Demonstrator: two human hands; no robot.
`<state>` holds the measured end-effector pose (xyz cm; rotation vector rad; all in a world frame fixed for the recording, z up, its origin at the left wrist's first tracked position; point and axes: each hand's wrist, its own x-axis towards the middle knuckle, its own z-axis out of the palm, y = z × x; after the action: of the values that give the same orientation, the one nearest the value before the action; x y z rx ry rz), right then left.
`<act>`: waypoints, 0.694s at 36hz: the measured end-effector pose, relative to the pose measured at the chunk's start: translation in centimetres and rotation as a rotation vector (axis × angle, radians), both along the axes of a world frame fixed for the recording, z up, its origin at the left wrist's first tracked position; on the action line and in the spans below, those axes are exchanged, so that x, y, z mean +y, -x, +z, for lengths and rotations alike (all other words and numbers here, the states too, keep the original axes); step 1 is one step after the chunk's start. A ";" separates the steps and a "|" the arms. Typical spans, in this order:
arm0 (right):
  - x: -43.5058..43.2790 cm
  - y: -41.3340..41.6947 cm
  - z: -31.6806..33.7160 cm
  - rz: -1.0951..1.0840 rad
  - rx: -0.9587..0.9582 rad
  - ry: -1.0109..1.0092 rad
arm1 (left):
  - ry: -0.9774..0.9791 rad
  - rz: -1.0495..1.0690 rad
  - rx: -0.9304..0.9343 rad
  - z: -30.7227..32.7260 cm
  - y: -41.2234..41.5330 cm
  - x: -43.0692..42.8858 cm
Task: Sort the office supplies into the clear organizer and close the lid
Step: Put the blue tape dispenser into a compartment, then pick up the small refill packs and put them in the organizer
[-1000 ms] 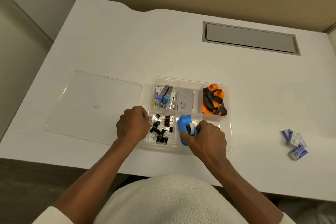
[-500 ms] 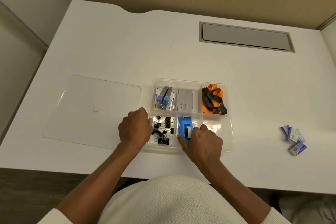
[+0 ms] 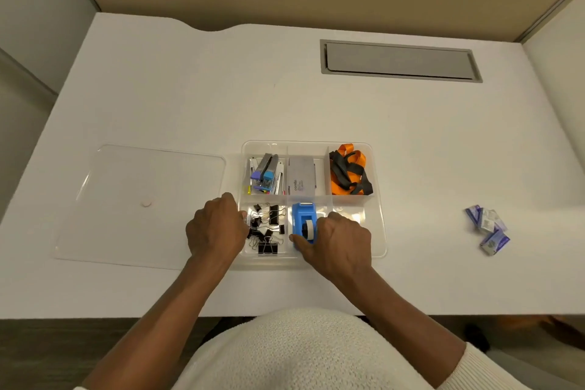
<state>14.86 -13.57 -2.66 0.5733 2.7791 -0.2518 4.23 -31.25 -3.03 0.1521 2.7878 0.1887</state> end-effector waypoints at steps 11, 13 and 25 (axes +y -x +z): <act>9.9 -3.9 2.6 -0.282 0.323 0.356 | -0.125 -0.183 0.144 4.4 -1.7 7.4; 12.6 -5.4 2.3 -0.349 0.325 0.334 | -0.197 -0.281 0.151 5.3 -2.3 10.3; 27.5 -15.6 -1.1 -0.622 0.309 0.111 | -0.357 -1.023 0.136 3.1 -7.4 28.7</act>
<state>30.41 13.92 -3.73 1.4675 2.7546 -0.6676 11.68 -2.56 0.03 1.6404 2.3942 0.4029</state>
